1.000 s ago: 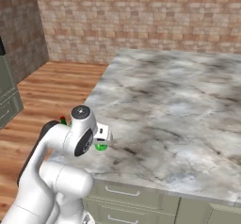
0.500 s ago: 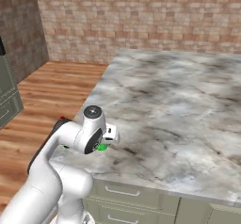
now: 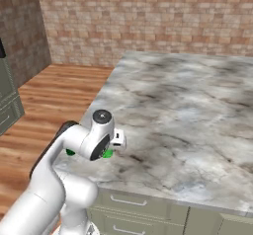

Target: Place the microwavable item in the microwave. Then, close the microwave door and press the start button.

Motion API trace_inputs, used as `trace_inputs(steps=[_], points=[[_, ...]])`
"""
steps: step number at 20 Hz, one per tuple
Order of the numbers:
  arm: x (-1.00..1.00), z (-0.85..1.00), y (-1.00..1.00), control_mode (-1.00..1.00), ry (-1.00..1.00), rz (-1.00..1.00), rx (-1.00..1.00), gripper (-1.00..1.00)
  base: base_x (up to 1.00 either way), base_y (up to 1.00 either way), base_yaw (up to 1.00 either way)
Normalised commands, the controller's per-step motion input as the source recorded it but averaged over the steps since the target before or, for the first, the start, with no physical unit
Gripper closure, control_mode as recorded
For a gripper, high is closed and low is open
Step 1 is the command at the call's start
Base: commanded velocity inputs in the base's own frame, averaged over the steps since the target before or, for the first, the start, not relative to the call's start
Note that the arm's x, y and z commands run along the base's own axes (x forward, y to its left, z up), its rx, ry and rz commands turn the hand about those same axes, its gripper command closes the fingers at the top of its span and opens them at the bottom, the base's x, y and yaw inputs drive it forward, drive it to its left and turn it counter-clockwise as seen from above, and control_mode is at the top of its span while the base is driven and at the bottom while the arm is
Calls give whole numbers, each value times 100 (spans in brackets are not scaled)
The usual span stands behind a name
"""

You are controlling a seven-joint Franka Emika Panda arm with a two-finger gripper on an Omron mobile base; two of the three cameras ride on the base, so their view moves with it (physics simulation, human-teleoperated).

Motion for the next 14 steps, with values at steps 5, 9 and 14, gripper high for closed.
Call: trace_inputs(steps=[5, 9, 14], points=[[-49, -54, 9, -100, -21, 18, 0, -100, 0, 0, 0], [-19, -54, 20, -100, -17, 21, 0, -100, 0, 0, 0], [22, -39, 5, -100, -20, 25, 0, -100, 0, 0, 0]])
